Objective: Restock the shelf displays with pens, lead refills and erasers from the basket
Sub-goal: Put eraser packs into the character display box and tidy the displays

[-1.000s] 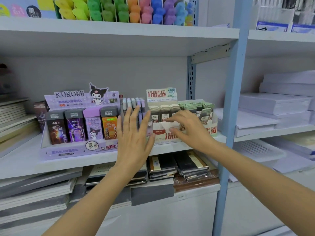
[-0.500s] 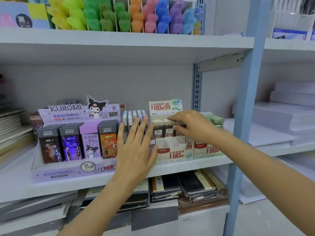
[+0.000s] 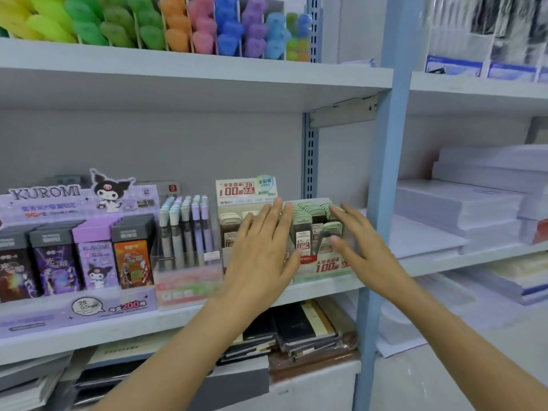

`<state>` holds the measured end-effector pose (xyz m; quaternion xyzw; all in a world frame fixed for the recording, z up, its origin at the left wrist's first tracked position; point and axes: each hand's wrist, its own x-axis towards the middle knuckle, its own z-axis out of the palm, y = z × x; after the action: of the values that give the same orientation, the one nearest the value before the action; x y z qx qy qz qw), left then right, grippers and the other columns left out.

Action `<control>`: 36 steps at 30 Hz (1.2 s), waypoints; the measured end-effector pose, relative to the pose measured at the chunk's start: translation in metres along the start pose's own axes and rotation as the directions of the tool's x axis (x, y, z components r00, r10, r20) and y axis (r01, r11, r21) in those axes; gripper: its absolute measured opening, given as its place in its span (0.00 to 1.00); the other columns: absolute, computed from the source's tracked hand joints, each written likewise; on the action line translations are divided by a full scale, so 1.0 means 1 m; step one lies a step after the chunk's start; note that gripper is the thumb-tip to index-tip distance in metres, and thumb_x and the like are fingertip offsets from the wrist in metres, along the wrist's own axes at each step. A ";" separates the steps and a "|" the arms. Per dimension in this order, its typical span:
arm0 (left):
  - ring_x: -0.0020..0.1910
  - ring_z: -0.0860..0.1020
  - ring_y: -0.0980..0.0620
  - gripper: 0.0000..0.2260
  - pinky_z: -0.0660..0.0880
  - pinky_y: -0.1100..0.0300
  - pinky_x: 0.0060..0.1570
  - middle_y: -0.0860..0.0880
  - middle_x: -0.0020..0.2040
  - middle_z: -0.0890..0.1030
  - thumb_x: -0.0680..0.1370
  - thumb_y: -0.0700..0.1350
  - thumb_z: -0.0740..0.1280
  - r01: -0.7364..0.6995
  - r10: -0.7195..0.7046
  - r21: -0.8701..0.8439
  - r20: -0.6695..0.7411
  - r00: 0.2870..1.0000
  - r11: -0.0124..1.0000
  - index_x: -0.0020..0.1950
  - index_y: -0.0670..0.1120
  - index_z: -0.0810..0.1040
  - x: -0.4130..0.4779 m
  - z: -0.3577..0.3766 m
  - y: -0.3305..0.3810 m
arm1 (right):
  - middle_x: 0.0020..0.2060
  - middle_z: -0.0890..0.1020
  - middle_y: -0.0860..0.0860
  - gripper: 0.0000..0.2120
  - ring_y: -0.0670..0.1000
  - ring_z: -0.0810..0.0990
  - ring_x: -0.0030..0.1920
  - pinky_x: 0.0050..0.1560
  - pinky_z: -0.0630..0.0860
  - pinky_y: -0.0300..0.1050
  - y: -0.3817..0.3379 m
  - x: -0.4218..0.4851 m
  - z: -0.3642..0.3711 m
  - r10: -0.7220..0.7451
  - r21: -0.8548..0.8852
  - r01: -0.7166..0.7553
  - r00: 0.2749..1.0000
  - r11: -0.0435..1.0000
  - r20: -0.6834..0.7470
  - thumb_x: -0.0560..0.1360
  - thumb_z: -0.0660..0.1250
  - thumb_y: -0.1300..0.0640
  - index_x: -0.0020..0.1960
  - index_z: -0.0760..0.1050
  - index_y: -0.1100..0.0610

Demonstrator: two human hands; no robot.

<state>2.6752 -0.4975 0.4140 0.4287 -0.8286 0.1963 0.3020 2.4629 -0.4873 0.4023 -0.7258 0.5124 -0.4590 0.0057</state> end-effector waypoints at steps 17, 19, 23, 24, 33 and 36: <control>0.75 0.60 0.53 0.26 0.53 0.55 0.74 0.52 0.75 0.67 0.81 0.51 0.62 0.006 -0.009 -0.110 -0.021 1.000 0.994 0.77 0.50 0.60 0.013 0.001 0.006 | 0.43 0.80 0.45 0.06 0.46 0.79 0.43 0.46 0.76 0.36 -0.020 0.045 -0.045 -0.308 0.027 0.319 0.930 0.947 -0.201 0.78 0.66 0.63 0.52 0.75 0.54; 0.74 0.61 0.53 0.26 0.54 0.54 0.74 0.53 0.74 0.68 0.80 0.51 0.62 0.012 -0.014 -0.107 -0.022 1.000 0.994 0.77 0.50 0.61 0.014 0.001 0.006 | 0.44 0.81 0.48 0.05 0.47 0.79 0.43 0.46 0.76 0.40 -0.014 0.044 -0.038 -0.309 -0.012 0.310 0.941 0.951 -0.139 0.78 0.65 0.62 0.53 0.77 0.57; 0.73 0.64 0.53 0.24 0.57 0.53 0.74 0.53 0.72 0.70 0.80 0.51 0.63 0.014 -0.018 -0.116 -0.034 0.999 0.993 0.76 0.49 0.63 0.014 0.002 0.007 | 0.41 0.79 0.44 0.06 0.43 0.77 0.41 0.44 0.76 0.41 -0.009 0.045 -0.026 -0.302 -0.042 0.299 0.949 0.953 -0.096 0.79 0.64 0.60 0.55 0.76 0.58; 0.72 0.65 0.53 0.24 0.58 0.53 0.73 0.52 0.71 0.71 0.80 0.50 0.63 0.014 -0.019 -0.120 -0.038 0.999 0.993 0.75 0.49 0.64 0.014 0.002 0.007 | 0.41 0.78 0.44 0.06 0.41 0.77 0.41 0.43 0.76 0.40 -0.010 0.046 -0.024 -0.305 -0.048 0.301 0.948 0.952 -0.090 0.79 0.64 0.60 0.55 0.76 0.58; 0.72 0.65 0.54 0.24 0.57 0.54 0.73 0.53 0.71 0.71 0.80 0.51 0.62 0.015 -0.023 -0.132 -0.056 0.998 0.991 0.75 0.50 0.64 0.013 0.002 0.007 | 0.43 0.79 0.47 0.05 0.51 0.80 0.43 0.44 0.79 0.49 -0.023 0.054 -0.046 -0.301 -0.013 0.302 0.944 0.953 -0.137 0.79 0.63 0.62 0.54 0.73 0.54; 0.72 0.65 0.54 0.24 0.57 0.55 0.74 0.53 0.71 0.70 0.80 0.51 0.63 0.013 -0.022 -0.138 -0.061 0.998 0.990 0.75 0.50 0.64 0.012 0.002 0.007 | 0.43 0.78 0.48 0.03 0.52 0.79 0.42 0.43 0.79 0.53 -0.019 0.043 -0.063 -0.335 -0.070 0.328 0.921 0.942 -0.198 0.80 0.61 0.60 0.53 0.72 0.56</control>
<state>2.6632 -0.5024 0.4200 0.4078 -0.8265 0.1495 0.3582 2.4370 -0.4810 0.4766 -0.7502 0.3880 -0.5172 -0.1382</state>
